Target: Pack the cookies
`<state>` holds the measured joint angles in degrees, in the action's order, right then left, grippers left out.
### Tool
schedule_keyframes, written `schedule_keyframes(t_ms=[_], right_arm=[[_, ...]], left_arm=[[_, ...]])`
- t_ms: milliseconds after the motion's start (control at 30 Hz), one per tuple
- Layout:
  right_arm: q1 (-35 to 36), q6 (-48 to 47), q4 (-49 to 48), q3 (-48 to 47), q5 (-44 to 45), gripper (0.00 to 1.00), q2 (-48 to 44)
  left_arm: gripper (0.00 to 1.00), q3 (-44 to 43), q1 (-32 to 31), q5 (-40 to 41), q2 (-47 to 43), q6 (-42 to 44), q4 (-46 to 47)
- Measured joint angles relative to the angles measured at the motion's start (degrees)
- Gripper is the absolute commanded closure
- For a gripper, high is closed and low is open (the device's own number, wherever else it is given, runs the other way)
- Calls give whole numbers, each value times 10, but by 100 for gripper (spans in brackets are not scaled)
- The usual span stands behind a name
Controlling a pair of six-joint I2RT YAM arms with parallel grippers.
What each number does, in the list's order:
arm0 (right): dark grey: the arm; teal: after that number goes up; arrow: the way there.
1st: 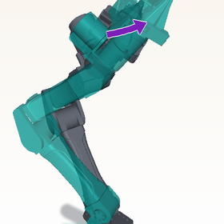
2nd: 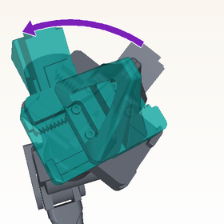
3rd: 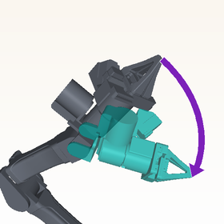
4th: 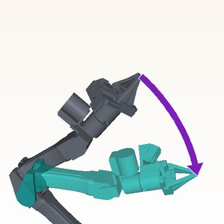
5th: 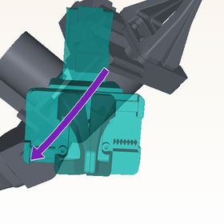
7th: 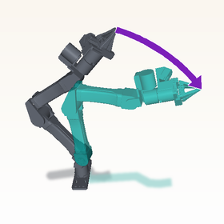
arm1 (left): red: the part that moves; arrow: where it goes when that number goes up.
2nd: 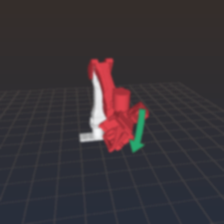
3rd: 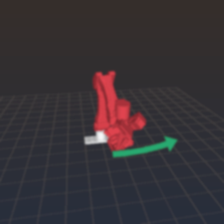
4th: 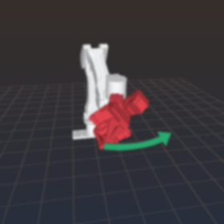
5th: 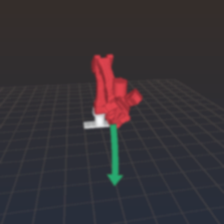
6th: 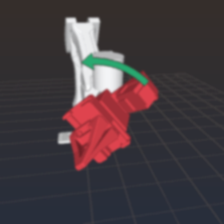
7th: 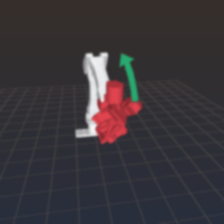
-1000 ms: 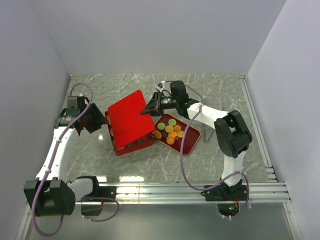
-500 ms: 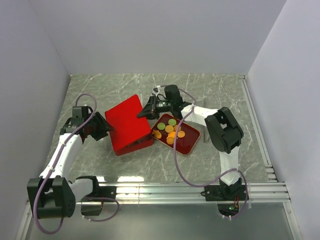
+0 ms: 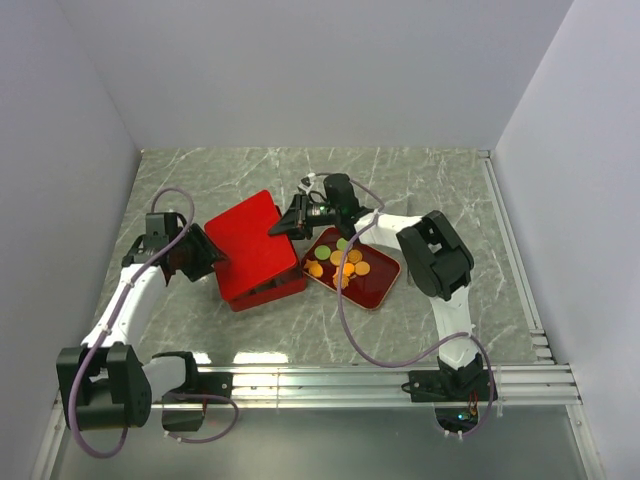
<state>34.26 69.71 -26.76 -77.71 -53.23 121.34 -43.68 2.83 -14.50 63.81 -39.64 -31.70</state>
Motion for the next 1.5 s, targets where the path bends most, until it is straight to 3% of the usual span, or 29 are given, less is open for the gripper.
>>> schedule_keyframes(t_ms=[433,500,533,567,633,733,1200,1500], right_arm=[[0,-56,54,-2,21,100,17],[0,-67,70,-3,26,84,17],[0,-74,79,-5,29,69,17],[0,-81,93,-8,32,61,17],[0,-99,122,-13,38,49,17],[-2,-142,190,-32,51,45,17],[-36,-309,443,-56,140,41,-52],[-55,-354,522,-49,184,49,-110]], left_arm=[[46,30,1,-9,73,-2,57],[47,28,2,-10,78,-2,61],[47,27,2,-10,81,-1,61],[47,25,2,-10,84,-1,62],[47,24,2,-11,89,-1,66],[47,24,2,-12,98,-1,73],[48,4,-8,-9,116,-3,67],[42,-41,-60,44,144,-6,32]])
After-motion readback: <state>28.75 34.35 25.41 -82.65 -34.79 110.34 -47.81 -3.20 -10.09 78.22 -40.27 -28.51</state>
